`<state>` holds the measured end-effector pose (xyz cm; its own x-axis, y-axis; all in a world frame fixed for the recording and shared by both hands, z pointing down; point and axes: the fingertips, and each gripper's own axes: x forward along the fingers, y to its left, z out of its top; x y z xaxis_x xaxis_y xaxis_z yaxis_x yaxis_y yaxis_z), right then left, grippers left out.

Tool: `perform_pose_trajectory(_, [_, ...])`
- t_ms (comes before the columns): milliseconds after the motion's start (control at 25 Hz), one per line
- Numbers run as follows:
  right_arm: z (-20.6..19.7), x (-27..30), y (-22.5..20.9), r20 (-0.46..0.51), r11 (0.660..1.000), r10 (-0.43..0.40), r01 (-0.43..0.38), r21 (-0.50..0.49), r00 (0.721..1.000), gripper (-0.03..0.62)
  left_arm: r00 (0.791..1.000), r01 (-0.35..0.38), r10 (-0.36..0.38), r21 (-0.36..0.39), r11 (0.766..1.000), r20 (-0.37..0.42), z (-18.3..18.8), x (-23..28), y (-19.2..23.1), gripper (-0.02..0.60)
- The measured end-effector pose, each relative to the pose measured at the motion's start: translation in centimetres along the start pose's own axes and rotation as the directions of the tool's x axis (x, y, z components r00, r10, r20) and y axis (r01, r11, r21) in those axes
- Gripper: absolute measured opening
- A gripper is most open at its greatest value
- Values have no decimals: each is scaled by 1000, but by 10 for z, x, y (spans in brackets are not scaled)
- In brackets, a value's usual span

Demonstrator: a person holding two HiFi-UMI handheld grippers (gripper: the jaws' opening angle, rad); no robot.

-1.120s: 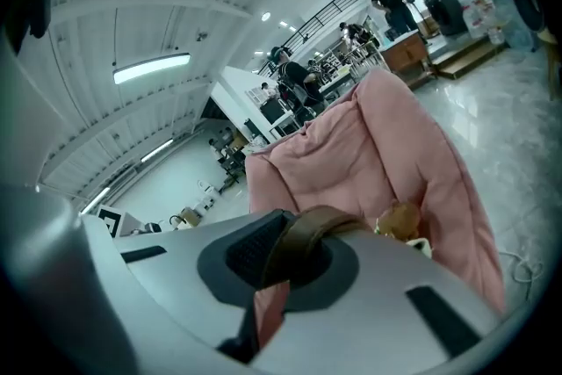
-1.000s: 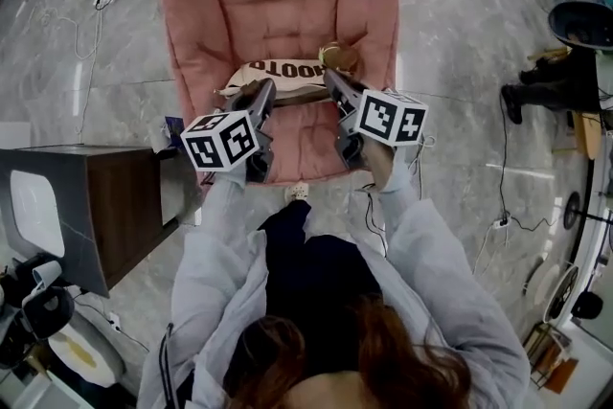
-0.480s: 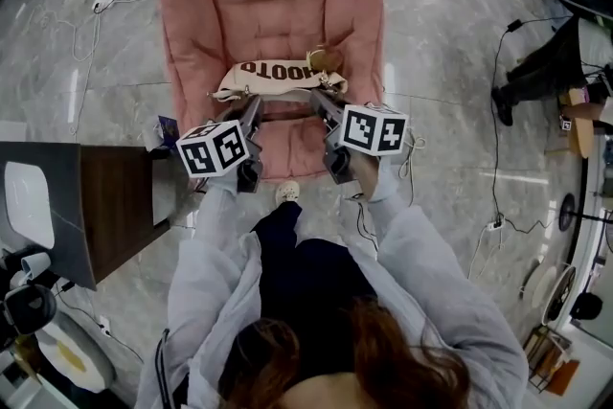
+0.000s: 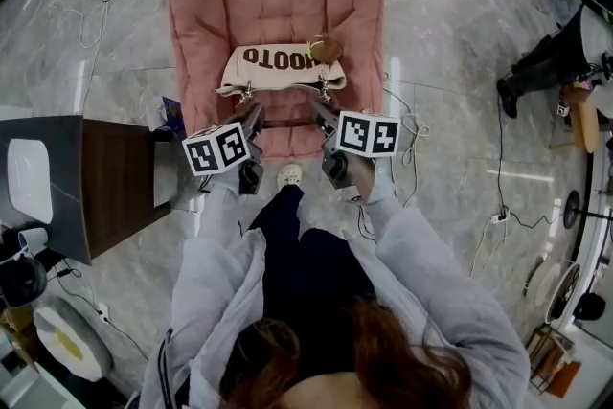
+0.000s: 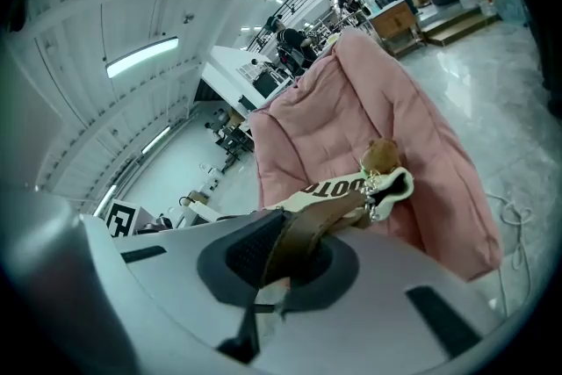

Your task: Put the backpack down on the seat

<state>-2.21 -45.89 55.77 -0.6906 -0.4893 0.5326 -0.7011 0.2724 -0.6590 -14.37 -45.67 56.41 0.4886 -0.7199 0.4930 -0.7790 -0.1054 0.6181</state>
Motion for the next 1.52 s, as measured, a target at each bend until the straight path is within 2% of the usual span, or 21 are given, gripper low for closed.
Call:
perform_pose_trajectory(400, [-86, -18, -15, -71, 998, -19, 23, 61, 997, 9, 996, -32, 27, -50, 998, -81, -79, -25, 12, 15])
perform_pose_trajectory(520, [-110, -20, -22, -96, 998, -39, 43, 45, 995, 8, 995, -43, 37, -65, 997, -90, -101, -30, 17, 15])
perform_pose_trajectory(720, [-144, -22, -34, -136, 997, -64, 68, 29, 989, 8, 992, -66, 57, -72, 995, -116, -135, -33, 28, 15])
perform_pose_trajectory(1040, [-203, -21, -59, -205, 991, -101, 118, 70, 974, 9, 976, -136, 122, -67, 988, -179, -195, -34, 52, 15])
perform_pose_trajectory(1280, [-235, -15, -81, -259, 974, -152, 189, 125, 954, 9, 956, -183, 134, -174, 968, -261, -234, -26, 72, 15])
perform_pose_trajectory(1520, [-244, -5, -95, -260, 957, -178, 229, 181, 949, 9, 951, -215, 148, -236, 948, -272, -246, -17, 87, 17])
